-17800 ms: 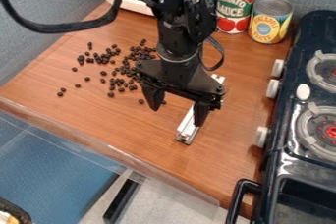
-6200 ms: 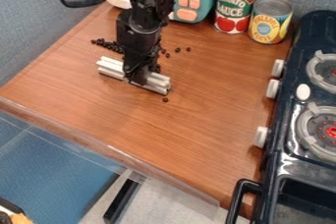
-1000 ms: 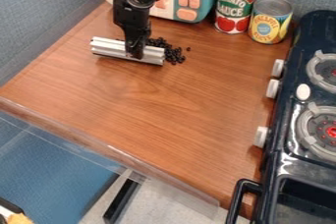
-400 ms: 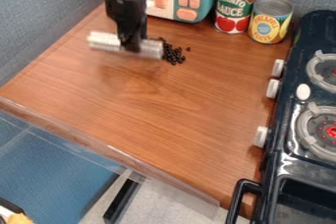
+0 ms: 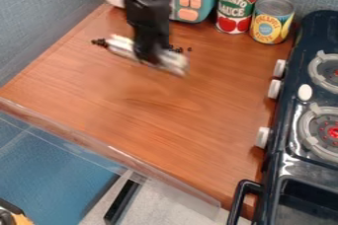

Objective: Sweep into pile

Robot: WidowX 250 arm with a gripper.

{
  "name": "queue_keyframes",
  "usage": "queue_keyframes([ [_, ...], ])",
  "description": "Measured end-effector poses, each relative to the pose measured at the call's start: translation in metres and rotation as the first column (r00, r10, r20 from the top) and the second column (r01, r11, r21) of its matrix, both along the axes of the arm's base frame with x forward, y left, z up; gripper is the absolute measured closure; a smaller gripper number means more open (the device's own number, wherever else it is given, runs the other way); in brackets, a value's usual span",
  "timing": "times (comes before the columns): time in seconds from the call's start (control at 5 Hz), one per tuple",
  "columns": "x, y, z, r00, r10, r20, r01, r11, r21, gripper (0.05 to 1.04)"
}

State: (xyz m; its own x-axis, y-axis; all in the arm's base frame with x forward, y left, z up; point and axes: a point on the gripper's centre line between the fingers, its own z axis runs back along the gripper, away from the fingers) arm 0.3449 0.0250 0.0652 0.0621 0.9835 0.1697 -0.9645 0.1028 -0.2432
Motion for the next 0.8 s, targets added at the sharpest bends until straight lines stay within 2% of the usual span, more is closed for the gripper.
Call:
queue_keyframes([
  [0.2, -0.003, -0.046, -0.003, 0.969, -0.244, -0.031, 0.246, 0.966, 0.085, 0.745],
  [0.4, -0.005, -0.079, -0.013, 0.871, -0.482, -0.097, 0.492, 0.855, 0.167, 0.745],
  [0.6, 0.0, -0.091, -0.026, 0.713, -0.674, -0.194, 0.701, 0.693, 0.169, 0.745],
  [0.8, 0.0, -0.098, -0.039, 0.506, -0.817, -0.275, 0.861, 0.495, 0.113, 0.745],
])
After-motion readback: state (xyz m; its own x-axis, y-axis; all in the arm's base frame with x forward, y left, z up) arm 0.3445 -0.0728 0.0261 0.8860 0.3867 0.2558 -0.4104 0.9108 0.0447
